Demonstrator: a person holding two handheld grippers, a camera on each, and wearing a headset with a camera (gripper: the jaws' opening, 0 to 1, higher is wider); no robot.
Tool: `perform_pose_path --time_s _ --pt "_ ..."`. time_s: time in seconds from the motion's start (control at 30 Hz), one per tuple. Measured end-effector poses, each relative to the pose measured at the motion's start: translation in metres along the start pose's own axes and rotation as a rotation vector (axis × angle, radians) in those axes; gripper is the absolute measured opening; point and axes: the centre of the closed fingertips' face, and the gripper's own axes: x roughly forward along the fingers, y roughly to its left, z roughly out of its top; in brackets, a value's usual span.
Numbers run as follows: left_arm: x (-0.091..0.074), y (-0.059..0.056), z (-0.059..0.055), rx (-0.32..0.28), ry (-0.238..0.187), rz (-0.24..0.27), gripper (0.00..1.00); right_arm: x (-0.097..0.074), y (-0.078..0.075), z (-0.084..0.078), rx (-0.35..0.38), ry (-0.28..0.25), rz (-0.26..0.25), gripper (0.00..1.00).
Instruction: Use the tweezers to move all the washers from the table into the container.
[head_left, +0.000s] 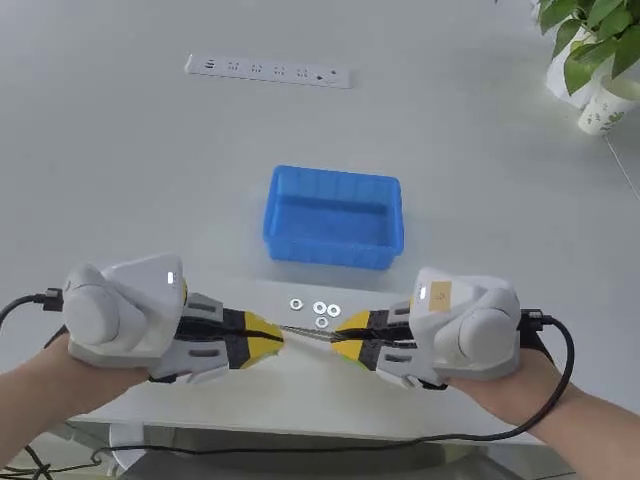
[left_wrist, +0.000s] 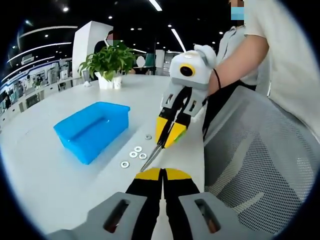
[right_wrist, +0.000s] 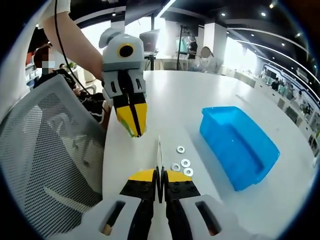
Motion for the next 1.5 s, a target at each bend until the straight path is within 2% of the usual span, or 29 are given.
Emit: perform_pose_path --time_s 0.1,0.17,0.27,0.33,0.4,0.5,0.73,1.03,1.23,1.43,1.5 --pt "0.002 0.001 -0.018 0.023 0.068 0.012 0.04 0.001 0.004 -0.002 -0.003 0.013 0.009 0.07" --pt "0.001 0.003 -0.019 0.026 0.072 0.019 0.04 0.003 0.010 -0.007 -0.039 0.043 0.033 0.07" --pt "-0.002 0.016 -0.017 0.069 0.069 0.078 0.14 0.005 0.015 -0.011 -0.070 0.068 0.055 0.07" --pt "-0.002 0.022 -0.021 0.081 0.088 0.093 0.16 0.006 0.017 -0.013 -0.076 0.075 0.063 0.07" --pt "-0.001 0.026 -0.029 0.098 0.117 0.092 0.16 0.007 0.017 -0.014 -0.077 0.078 0.067 0.07" --pt "0.000 0.024 -0.039 0.127 0.160 0.063 0.13 0.006 0.017 -0.013 -0.075 0.077 0.068 0.07" --pt "0.002 0.026 -0.036 0.118 0.141 0.063 0.12 0.007 0.016 -0.014 -0.072 0.076 0.074 0.07" --pt "0.004 0.022 -0.036 0.103 0.127 0.025 0.08 0.008 0.019 -0.016 -0.069 0.075 0.080 0.07" --pt "0.005 0.021 -0.035 0.084 0.107 0.019 0.06 0.009 0.019 -0.017 -0.068 0.075 0.079 0.07" --pt "0.006 0.015 -0.033 0.109 0.131 -0.015 0.05 0.008 0.020 -0.018 -0.086 0.082 0.084 0.07" --pt "0.004 0.015 -0.028 0.105 0.123 -0.019 0.05 0.008 0.019 -0.020 -0.087 0.084 0.082 0.07"
